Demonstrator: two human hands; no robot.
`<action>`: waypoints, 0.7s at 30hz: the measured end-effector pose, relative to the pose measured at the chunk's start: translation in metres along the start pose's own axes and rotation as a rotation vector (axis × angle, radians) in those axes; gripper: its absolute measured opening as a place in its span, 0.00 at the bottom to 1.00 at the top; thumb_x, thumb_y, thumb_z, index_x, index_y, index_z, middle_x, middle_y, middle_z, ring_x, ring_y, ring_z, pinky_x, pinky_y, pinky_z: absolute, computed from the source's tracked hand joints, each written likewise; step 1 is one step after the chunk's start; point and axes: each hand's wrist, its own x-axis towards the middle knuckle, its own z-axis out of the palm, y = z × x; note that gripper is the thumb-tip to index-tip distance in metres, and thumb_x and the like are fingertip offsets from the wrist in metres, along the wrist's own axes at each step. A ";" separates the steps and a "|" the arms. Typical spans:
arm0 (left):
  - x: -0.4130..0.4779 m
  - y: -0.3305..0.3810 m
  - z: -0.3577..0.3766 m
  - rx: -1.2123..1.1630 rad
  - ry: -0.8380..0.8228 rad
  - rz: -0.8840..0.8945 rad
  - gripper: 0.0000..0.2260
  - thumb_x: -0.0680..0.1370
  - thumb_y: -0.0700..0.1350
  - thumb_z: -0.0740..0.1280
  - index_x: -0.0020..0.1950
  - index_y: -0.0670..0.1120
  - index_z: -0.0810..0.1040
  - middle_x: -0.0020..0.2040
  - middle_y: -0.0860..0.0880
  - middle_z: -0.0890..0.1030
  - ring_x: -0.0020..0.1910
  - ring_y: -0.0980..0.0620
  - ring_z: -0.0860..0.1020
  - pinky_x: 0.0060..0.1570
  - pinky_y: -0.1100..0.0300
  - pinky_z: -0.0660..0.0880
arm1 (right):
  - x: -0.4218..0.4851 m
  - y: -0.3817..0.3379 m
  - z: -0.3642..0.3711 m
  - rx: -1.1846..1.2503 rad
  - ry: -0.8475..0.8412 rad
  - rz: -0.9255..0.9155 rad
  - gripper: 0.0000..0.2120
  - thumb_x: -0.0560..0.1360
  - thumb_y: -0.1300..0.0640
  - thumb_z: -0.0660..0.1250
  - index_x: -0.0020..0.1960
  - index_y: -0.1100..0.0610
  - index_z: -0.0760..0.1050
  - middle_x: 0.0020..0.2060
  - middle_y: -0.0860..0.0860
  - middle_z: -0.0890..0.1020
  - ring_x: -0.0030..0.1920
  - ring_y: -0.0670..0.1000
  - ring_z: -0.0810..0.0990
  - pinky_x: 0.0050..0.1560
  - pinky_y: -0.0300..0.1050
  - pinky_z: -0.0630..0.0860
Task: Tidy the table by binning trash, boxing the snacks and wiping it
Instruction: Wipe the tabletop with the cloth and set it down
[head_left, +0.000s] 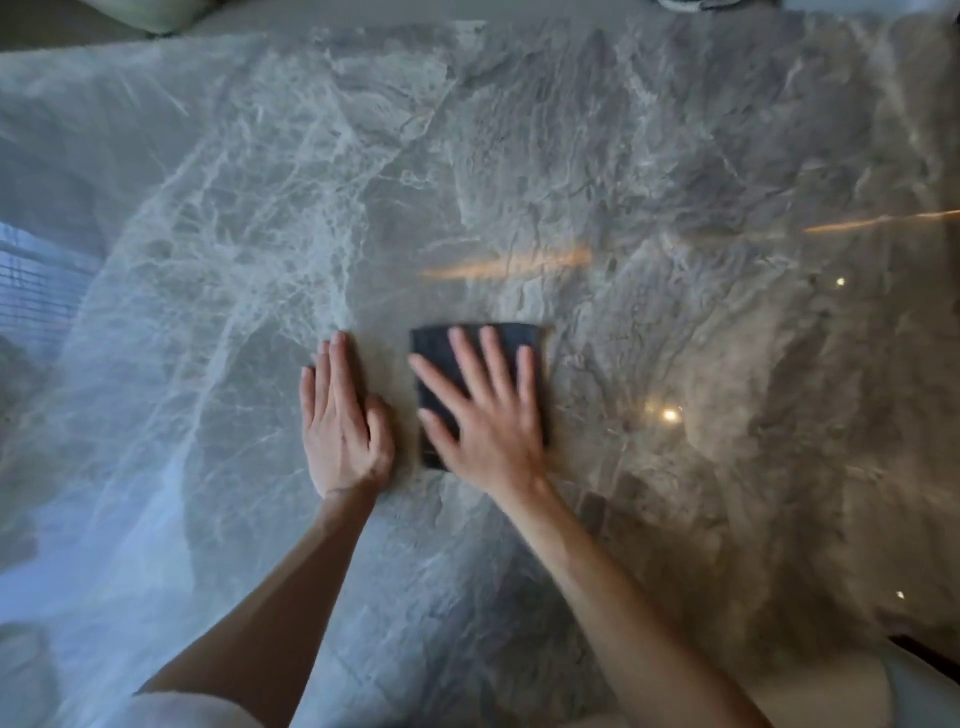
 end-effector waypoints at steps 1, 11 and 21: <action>-0.001 0.002 0.000 0.002 0.002 -0.011 0.31 0.75 0.45 0.52 0.78 0.42 0.55 0.78 0.46 0.59 0.78 0.50 0.55 0.78 0.52 0.48 | -0.009 0.029 -0.003 -0.039 -0.004 0.059 0.26 0.78 0.35 0.48 0.75 0.36 0.49 0.79 0.48 0.49 0.78 0.55 0.44 0.74 0.65 0.47; -0.001 0.001 0.002 -0.062 0.032 0.003 0.30 0.76 0.43 0.56 0.78 0.41 0.54 0.78 0.47 0.58 0.78 0.53 0.53 0.78 0.53 0.47 | 0.147 0.102 -0.034 0.032 0.149 0.618 0.29 0.76 0.34 0.43 0.76 0.39 0.48 0.79 0.53 0.50 0.78 0.62 0.44 0.71 0.72 0.44; -0.010 0.002 -0.005 -0.293 0.097 -0.040 0.32 0.75 0.42 0.56 0.79 0.46 0.49 0.78 0.53 0.56 0.78 0.55 0.55 0.75 0.46 0.57 | -0.038 0.031 -0.004 -0.092 -0.023 -0.173 0.28 0.77 0.34 0.50 0.75 0.35 0.49 0.79 0.48 0.50 0.78 0.55 0.45 0.73 0.66 0.49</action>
